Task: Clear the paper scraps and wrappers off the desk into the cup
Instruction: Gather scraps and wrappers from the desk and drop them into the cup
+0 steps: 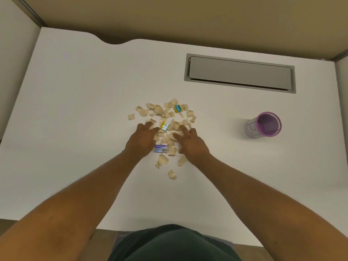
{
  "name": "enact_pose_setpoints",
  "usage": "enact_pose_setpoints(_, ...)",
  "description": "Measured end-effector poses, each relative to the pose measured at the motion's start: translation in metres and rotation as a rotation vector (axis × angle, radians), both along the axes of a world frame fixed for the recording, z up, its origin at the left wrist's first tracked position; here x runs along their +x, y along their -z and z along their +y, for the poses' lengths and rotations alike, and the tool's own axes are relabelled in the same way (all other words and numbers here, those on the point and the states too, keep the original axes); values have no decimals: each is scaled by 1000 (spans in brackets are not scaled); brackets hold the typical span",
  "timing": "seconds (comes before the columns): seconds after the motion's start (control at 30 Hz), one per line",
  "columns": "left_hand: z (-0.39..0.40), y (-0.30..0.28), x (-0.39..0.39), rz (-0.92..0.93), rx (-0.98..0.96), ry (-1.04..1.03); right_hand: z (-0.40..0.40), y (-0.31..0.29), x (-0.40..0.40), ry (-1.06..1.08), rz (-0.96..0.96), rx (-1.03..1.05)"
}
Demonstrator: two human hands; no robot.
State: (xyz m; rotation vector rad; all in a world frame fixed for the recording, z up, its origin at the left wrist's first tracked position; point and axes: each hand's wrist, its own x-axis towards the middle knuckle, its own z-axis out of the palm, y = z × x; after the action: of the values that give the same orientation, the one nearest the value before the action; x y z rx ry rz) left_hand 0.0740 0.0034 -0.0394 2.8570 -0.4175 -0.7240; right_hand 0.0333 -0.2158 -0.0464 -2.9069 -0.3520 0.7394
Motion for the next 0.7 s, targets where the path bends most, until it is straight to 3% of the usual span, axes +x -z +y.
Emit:
enact_pose_setpoints(0.3, -7, 1, 0, -72, -56, -154, -5, 2, 0, 9, -56, 76)
enact_pose_setpoints(0.5, -11, -5, -8, -88, -272, -417, -15, -13, 5, 808, -11, 638)
enact_pose_setpoints(0.7, -65, -33, -12, 21, -681, -745, -40, -37, -2, 1262, 309, 1278)
